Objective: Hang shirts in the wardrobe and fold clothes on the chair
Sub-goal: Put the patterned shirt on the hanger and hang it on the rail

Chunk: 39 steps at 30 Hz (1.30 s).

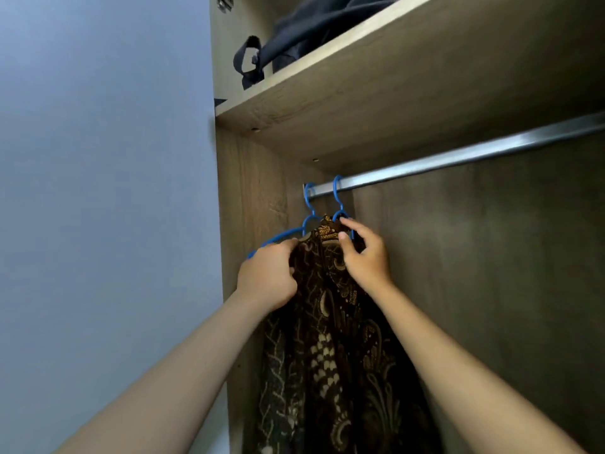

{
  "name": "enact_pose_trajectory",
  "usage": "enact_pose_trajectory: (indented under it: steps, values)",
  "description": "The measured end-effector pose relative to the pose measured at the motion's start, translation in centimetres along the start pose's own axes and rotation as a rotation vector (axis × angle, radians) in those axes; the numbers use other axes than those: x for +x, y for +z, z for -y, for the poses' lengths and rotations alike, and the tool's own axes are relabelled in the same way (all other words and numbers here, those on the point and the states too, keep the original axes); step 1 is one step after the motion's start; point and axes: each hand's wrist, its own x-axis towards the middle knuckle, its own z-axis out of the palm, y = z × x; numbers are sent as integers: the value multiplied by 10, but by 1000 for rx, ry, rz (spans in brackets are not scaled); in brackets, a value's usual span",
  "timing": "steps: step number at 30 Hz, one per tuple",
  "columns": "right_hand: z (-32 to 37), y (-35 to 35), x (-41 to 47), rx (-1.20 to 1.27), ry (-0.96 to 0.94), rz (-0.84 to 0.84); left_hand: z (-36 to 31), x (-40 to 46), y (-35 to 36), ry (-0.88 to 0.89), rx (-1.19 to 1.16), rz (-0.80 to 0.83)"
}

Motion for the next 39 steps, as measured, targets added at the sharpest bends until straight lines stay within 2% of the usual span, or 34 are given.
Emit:
enact_pose_trajectory:
  steps: [4,7,11,17,24,26,28,29,32,35,39]
  values:
    - [30,3,0,-17,-70,103,3,-7,-2,-44,-191,-4]
    - [41,4,12,-81,-102,257,6,-5,1,-53,-260,-12]
    - [43,5,25,-339,-36,468,10,-2,6,-89,-325,-52]
    - [29,2,33,-431,-115,539,15,0,20,-149,-473,-83]
    - [5,-4,38,-356,-150,479,29,5,29,-152,-613,-68]
    - [-3,-5,40,-284,-142,334,32,7,29,-139,-608,-69]
    - [-12,-11,46,-159,-23,138,34,7,28,-126,-588,-64]
    - [-18,-15,50,-144,39,98,35,6,27,-120,-573,-60]
    - [-35,-21,58,-191,127,162,37,7,23,-100,-539,-56]
    - [-41,-17,62,-20,173,204,38,8,20,-99,-547,-56]
    - [-47,-8,67,63,204,199,40,9,18,-101,-533,-62]
